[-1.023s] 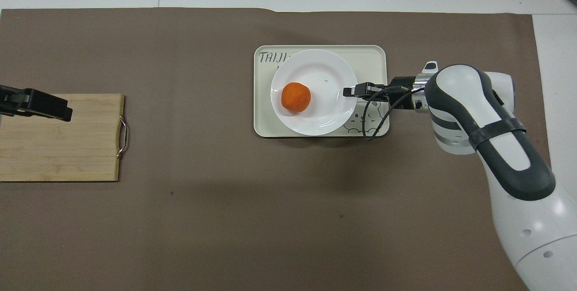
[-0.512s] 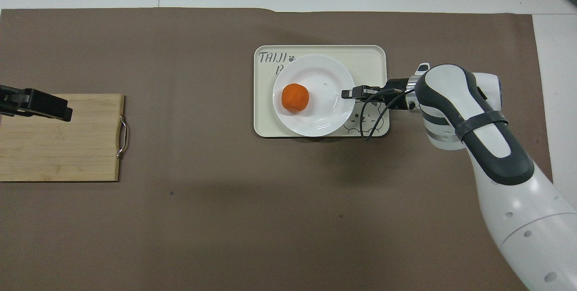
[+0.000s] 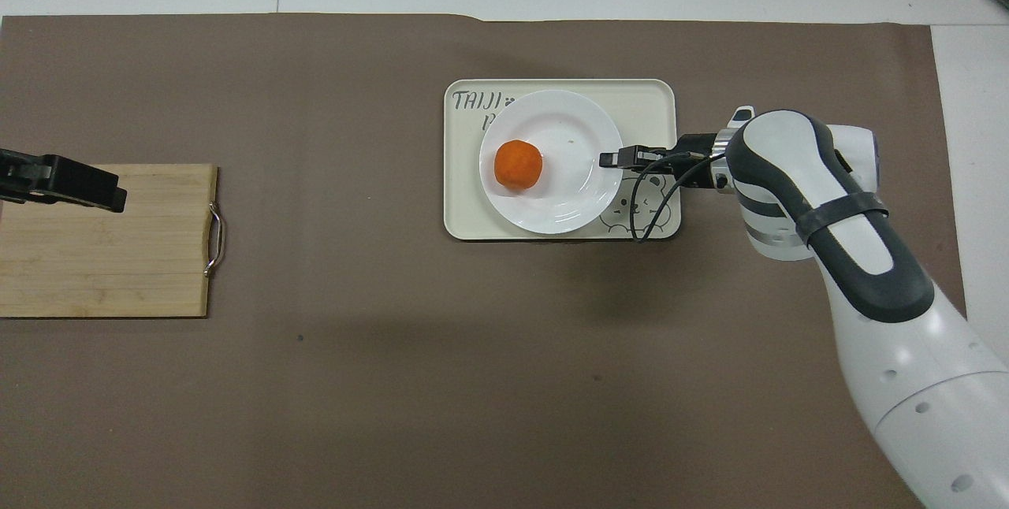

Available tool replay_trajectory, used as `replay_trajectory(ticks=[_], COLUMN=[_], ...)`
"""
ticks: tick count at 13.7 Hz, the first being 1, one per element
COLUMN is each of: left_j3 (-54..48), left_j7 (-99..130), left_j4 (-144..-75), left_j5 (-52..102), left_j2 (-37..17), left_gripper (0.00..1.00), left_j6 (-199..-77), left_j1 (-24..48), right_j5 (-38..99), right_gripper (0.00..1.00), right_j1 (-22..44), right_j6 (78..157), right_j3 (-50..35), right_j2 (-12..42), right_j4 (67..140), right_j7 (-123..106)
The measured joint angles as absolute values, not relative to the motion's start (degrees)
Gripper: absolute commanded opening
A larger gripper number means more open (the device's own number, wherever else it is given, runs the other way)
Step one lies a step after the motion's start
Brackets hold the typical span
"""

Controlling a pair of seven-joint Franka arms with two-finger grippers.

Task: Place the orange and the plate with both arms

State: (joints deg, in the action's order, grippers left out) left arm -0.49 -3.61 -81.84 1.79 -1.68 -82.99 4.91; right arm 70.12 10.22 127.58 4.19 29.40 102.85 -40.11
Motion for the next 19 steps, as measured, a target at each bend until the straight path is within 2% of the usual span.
replay_trajectory(ticks=[1, 2, 3, 4, 8, 13, 19], left_j3=[-0.5, -0.5, -0.5, -0.5, -0.5, -0.5, -0.5], left_j7=[-3.6, -3.6, -3.6, -3.6, -3.6, -3.6, -3.6], left_j4=[-81.8, -81.8, -81.8, -81.8, -81.8, -81.8, -81.8], left_j5=[1.8, 1.8, 1.8, 1.8, 1.8, 1.8, 1.8], left_j2=[-1.7, -1.7, -1.7, -1.7, -1.7, -1.7, -1.7], left_gripper=[1.00, 1.00, 1.00, 1.00, 1.00, 1.00, 1.00], left_j6=[-83.0, -83.0, -83.0, -83.0, -83.0, -83.0, -83.0], left_j1=[4.9, 4.9, 4.9, 4.9, 4.9, 4.9, 4.9], right_j5=[70.1, 70.0, 69.6, 68.8, 62.8, 48.7, 18.7], right_gripper=[0.00, 0.20, 0.72, 1.00, 1.00, 1.00, 1.00], right_j1=[10.3, 10.3, 10.3, 10.3, 10.2, 10.1, 10.2], right_j6=[127.6, 127.6, 127.7, 127.7, 128.3, 128.5, 127.5], right_j3=[4.2, 4.2, 4.2, 4.2, 4.3, 5.1, 5.6], right_j2=[29.5, 29.5, 29.6, 29.6, 29.7, 28.0, 19.2], right_j4=[102.9, 103.0, 103.1, 103.2, 103.1, 101.5, 100.6], right_j7=[-40.1, -40.1, -40.1, -40.2, -40.2, -36.4, -14.5])
